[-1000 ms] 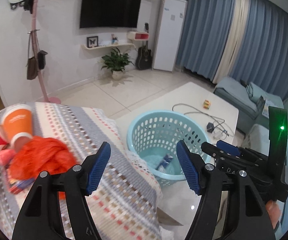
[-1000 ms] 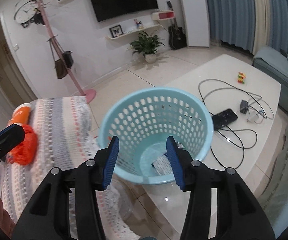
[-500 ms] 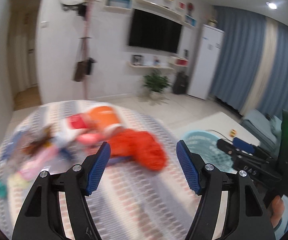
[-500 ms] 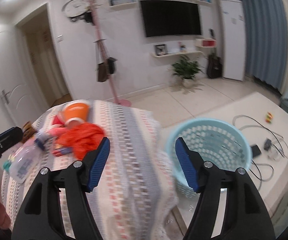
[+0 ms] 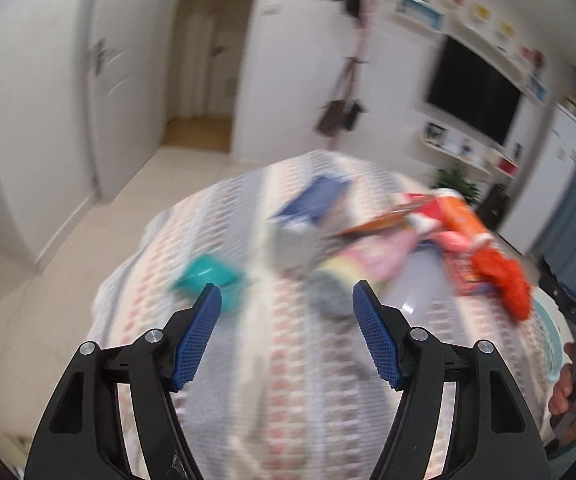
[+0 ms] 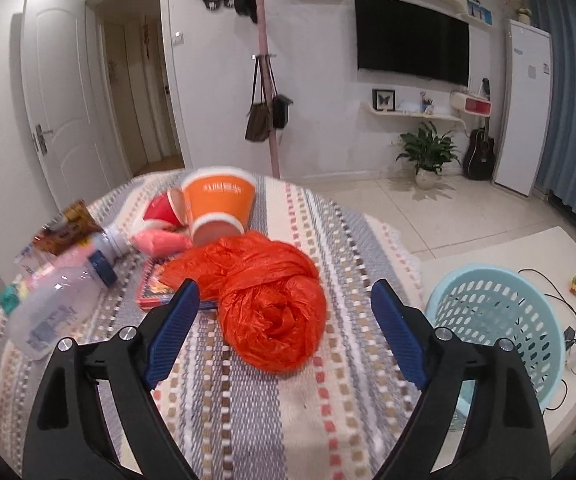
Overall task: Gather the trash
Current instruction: 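Grasp the teal packet with the left tool while the right tool grasps the orange bag, then carry the teal packet and orange bag in both tools over the basket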
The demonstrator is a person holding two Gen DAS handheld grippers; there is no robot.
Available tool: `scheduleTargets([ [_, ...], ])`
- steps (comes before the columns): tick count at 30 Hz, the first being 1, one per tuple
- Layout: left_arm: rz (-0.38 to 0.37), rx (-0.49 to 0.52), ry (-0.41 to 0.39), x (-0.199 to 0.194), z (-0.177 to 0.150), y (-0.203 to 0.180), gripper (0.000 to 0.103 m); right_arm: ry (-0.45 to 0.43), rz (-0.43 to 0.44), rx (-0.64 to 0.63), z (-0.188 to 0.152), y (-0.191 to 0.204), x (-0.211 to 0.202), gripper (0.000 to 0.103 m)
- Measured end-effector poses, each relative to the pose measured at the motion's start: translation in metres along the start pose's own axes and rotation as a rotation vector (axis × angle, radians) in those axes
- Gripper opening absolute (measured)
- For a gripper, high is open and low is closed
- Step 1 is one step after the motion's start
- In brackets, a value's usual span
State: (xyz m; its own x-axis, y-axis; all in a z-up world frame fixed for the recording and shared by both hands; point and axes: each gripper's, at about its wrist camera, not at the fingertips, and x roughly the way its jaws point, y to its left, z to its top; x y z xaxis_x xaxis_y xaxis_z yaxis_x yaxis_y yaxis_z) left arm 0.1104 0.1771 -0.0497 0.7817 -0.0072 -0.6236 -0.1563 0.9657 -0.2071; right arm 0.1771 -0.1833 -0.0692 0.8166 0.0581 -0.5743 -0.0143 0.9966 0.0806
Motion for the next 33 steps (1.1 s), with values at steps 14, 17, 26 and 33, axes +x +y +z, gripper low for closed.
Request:
scheduleTargets([
  [14,0.015,-0.088,0.15,0.071,0.008,0.046,0.07,0.102,-0.038,-0.028,-0.006,0.007,0.041,0.083],
  [17,0.036,-0.066,0.148,0.076,0.011,0.04,0.071,0.132,-0.046,-0.053,-0.007,0.012,0.048,0.083],
  [26,0.115,-0.06,0.118,0.072,0.006,0.041,0.043,0.122,-0.06,-0.049,-0.007,0.013,0.047,0.048],
  [33,0.089,-0.069,0.038,0.048,0.002,0.042,0.038,0.049,-0.05,-0.078,-0.009,0.018,0.032,0.029],
])
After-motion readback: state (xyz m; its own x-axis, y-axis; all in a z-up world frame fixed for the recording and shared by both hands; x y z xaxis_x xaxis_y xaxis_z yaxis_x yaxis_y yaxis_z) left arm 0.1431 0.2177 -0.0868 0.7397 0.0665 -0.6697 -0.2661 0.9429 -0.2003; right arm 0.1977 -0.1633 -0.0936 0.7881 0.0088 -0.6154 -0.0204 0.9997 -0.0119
